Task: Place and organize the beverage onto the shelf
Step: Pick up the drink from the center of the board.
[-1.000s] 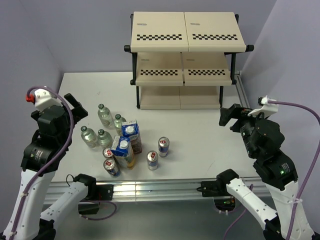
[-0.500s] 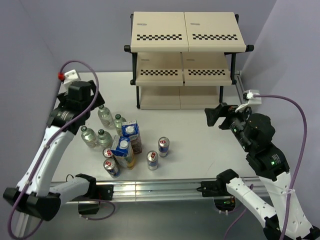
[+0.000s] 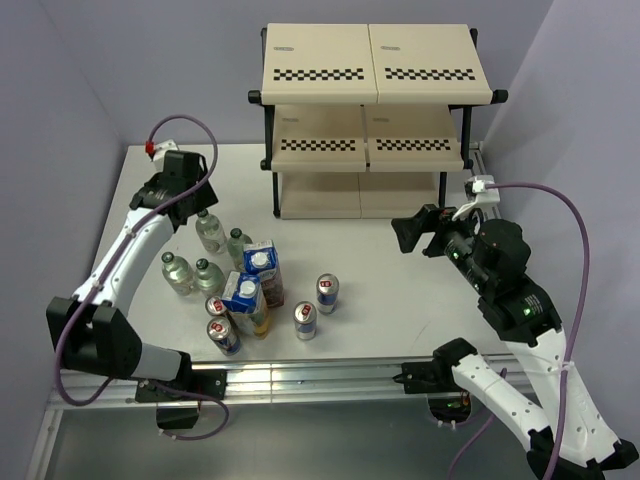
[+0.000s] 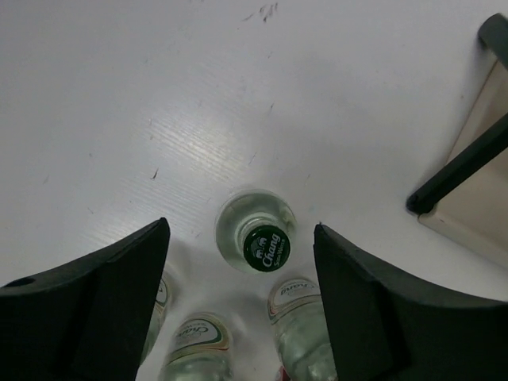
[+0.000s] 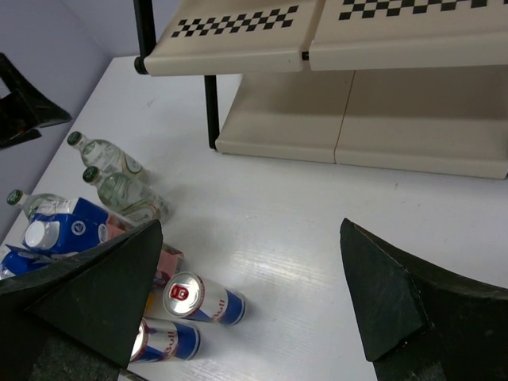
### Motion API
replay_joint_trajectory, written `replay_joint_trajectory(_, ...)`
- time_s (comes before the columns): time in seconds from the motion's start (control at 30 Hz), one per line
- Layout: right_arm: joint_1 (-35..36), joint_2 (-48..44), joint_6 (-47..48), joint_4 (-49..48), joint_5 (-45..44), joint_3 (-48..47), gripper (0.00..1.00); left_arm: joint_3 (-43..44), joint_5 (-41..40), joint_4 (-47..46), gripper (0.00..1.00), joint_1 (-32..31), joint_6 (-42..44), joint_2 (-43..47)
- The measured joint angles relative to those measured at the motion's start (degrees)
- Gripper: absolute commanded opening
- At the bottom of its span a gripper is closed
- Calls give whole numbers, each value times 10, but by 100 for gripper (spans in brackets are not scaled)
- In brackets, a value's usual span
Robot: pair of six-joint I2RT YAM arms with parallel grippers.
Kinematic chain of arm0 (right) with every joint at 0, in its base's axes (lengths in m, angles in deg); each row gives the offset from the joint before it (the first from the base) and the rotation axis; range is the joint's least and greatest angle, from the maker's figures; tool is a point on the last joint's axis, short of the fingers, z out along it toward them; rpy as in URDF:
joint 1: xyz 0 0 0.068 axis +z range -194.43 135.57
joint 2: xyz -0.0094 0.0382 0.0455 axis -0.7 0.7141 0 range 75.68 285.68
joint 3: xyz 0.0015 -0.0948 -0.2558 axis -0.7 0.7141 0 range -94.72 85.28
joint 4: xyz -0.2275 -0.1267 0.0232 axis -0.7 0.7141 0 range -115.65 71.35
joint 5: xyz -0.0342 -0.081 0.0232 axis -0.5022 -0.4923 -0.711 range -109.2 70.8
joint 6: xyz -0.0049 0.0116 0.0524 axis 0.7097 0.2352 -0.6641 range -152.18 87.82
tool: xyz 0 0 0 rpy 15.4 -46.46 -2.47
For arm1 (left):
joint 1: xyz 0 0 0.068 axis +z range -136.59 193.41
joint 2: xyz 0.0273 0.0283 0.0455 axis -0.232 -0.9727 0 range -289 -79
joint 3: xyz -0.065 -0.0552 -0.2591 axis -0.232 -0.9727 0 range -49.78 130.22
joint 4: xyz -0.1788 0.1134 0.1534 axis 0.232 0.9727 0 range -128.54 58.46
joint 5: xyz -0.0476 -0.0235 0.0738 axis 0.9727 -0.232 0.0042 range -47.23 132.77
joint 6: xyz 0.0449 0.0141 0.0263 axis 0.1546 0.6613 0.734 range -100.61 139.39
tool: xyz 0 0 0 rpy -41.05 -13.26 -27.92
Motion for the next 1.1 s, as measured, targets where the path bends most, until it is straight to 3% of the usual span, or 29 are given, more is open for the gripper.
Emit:
replay_joint_trajectory(0.1, 0, 1, 0, -7, 10, 4, 100, 1, 0, 2, 67, 1, -2, -33)
replay_joint_trajectory(0.37, 0, -1, 0, -23, 14, 6, 100, 0, -1, -1, 53, -4, -15, -76)
replay_joint_trajectory(0.5, 0, -2, 2, -26, 14, 13, 100, 0, -5, -3, 35, -21, -19, -85)
replay_joint_trajectory(0.6, 0, -1, 3, -26, 19, 13, 100, 0, -13, -9, 33, -28, -21, -92)
replay_joint_trajectory(0.67, 0, 0, 5, -27, 25, 13, 100, 0, -17, -10, 24, -29, -23, -92)
replay_joint_trajectory(0.7, 0, 1, 5, -27, 27, 13, 100, 0, -18, -10, 5, -30, -24, -92)
replay_joint_trajectory(0.73, 0, 3, 5, -27, 29, 13, 100, 1, -20, -9, 0, -30, -25, -92)
replay_joint_trajectory(0.93, 0, 25, 9, -51, 42, 13, 100, 18, -31, 28, 0, -33, -24, -92)
replay_joint_trajectory(1.1, 0, 69, 22, -99, 87, 11, 100, 97, -32, 83, 0, -33, 1, -86)
